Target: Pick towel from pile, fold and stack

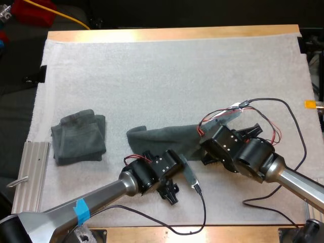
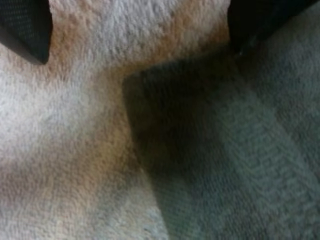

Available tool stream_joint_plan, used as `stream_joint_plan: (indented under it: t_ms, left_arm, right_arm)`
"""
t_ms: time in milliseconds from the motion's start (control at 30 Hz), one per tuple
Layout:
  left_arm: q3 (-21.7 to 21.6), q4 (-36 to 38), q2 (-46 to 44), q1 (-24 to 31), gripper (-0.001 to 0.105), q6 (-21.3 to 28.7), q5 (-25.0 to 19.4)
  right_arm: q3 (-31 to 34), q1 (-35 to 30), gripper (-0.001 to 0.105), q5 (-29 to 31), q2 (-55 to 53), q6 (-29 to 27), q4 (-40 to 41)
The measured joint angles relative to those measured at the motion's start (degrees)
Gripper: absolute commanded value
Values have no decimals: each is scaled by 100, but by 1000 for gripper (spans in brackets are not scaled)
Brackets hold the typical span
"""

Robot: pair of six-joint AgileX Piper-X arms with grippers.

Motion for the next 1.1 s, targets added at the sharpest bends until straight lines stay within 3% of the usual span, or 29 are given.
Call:
stream_joint_plan:
  t_ms: [233, 400, 767, 1100]
  left_arm:
    - [8, -397, 261, 73, 69, 122, 261]
    - [-17, -286, 850, 73, 69, 122, 323]
    - [-213, -136, 1050, 88, 69, 162, 494]
    - [-604, 200, 1252, 88, 44, 162, 475]
  right_arm:
    - [0, 0, 1, 0, 0, 51, 0]
    - [0, 0, 1, 0, 0, 86, 0]
    - [0, 0, 1, 0, 0, 86, 0]
    - [0, 0, 1, 0, 0, 145, 0]
